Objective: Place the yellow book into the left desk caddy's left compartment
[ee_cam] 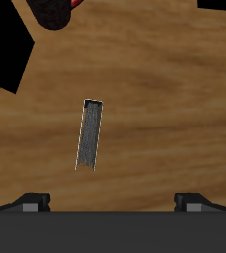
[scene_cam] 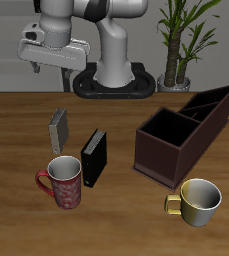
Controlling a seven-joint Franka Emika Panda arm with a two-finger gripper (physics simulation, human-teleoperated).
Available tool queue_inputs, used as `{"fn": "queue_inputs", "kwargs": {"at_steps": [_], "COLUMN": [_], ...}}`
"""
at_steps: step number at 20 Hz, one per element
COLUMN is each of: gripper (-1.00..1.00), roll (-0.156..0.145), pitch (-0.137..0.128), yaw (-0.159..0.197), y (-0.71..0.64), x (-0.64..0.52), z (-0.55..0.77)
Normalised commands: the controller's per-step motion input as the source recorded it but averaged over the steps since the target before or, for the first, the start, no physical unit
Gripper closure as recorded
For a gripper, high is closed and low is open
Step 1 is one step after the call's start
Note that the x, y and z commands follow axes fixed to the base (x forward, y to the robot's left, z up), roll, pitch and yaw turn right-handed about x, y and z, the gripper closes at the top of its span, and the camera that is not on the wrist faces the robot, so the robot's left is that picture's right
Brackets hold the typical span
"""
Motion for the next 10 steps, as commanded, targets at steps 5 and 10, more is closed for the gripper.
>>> {"fn": "queue_inputs", "kwargs": {"at_steps": [5, 10], "gripper": [-1.00, -1.00], "roll": [0.022, -0.003], "pitch": [-0.008, 0.000], "yaw": [0.006, 0.008], "y": [0.08, 0.03], "x": [0.19, 0.12], "z": [-0.02, -0.11]}}
